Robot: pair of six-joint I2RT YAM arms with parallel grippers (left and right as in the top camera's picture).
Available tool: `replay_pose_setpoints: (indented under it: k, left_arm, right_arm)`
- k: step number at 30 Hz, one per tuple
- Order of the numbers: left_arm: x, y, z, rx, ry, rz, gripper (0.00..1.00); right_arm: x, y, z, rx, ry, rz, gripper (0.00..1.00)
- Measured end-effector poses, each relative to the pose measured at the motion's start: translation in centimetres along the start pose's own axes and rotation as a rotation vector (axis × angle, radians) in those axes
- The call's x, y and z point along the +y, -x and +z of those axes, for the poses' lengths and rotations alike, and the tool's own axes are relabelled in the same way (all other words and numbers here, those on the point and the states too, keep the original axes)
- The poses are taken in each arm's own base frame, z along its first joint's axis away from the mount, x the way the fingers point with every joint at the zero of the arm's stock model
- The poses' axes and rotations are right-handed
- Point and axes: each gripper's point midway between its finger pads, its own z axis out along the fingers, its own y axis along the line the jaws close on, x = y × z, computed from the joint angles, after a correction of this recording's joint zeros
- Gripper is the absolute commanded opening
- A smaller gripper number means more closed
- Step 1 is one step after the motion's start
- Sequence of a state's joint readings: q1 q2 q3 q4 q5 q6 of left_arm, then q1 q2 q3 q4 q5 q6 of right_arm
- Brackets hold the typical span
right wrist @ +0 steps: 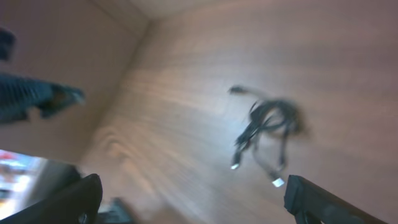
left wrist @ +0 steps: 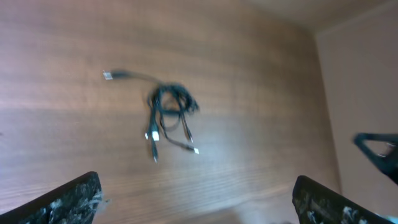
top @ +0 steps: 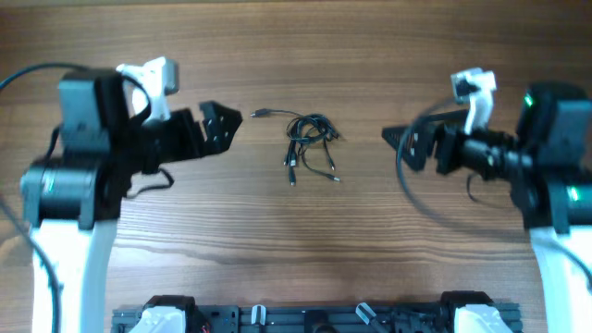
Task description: Untangle cables
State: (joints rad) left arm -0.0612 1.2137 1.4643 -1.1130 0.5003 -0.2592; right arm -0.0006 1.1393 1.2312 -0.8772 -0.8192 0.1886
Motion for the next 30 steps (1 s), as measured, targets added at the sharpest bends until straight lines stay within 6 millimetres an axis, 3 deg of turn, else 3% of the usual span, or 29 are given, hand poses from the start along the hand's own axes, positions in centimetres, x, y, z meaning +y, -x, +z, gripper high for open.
replay_pose_setpoints:
  k: [1, 3, 5, 8, 9, 10, 11, 12, 15, 17, 20, 23, 27, 30]
  left_arm:
    - [0.5, -0.3, 1.3, 0.053, -0.003, -0.028, 1.0]
    - [1.4, -0.6, 3.6, 0.135, -0.003, -0.07, 1.0]
    - [2.1, -1.2, 5.9, 0.212, 0.009, -0.104, 1.0]
    - [3.9, -2.9, 10.3, 0.346, 0.082, -0.166, 1.0]
    - [4.5, -3.5, 11.6, 0.385, 0.104, -0.184, 1.0]
    - [5.0, -3.8, 12.3, 0.406, 0.116, -0.195, 1.0]
    - [5.6, -4.0, 12.9, 0.422, 0.141, -0.206, 1.0]
    - [6.3, -4.2, 13.4, 0.429, 0.168, -0.208, 1.0]
    - [7.8, -4.2, 13.7, 0.427, 0.239, -0.201, 1.0]
    - [8.1, -4.0, 13.8, 0.416, 0.255, -0.193, 1.0]
    - [8.1, -3.5, 14.0, 0.394, 0.252, -0.183, 1.0]
    - [8.2, -3.2, 14.1, 0.383, 0.251, -0.177, 1.0]
    - [8.1, -3.2, 14.1, 0.383, 0.251, -0.177, 1.0]
    - [8.1, -3.2, 14.1, 0.384, 0.249, -0.179, 1.0]
  right_arm:
    - [-0.8, 0.1, 1.4, 0.037, 0.022, 0.076, 0.8]
    - [-2.3, -0.8, 4.7, 0.134, 0.027, 0.192, 0.9]
    - [-4.0, -2.7, 9.0, 0.242, -0.057, 0.248, 0.98]
    - [-7.0, -6.6, 16.1, 0.384, -0.179, 0.261, 1.0]
    - [-8.9, -7.8, 19.0, 0.409, -0.217, 0.3, 0.99]
    - [-10.2, -8.5, 20.4, 0.417, -0.248, 0.356, 0.95]
    - [-11.8, -8.1, 23.0, 0.376, -0.244, 0.409, 0.81]
    - [-12.8, -8.4, 24.0, 0.373, -0.247, 0.44, 0.73]
    - [-14.5, -10.4, 26.1, 0.411, -0.242, 0.526, 0.55]
    - [-15.0, -10.8, 26.3, 0.415, -0.26, 0.538, 0.35]
    - [-15.7, -10.3, 26.4, 0.379, -0.295, 0.526, 0.27]
    - [-15.8, -9.3, 26.9, 0.339, -0.285, 0.499, 0.04]
    - [-15.3, -9.0, 27.2, 0.333, -0.254, 0.499, 0.04]
    - [-12.4, -7.6, 27.7, 0.336, -0.076, 0.479, 0.04]
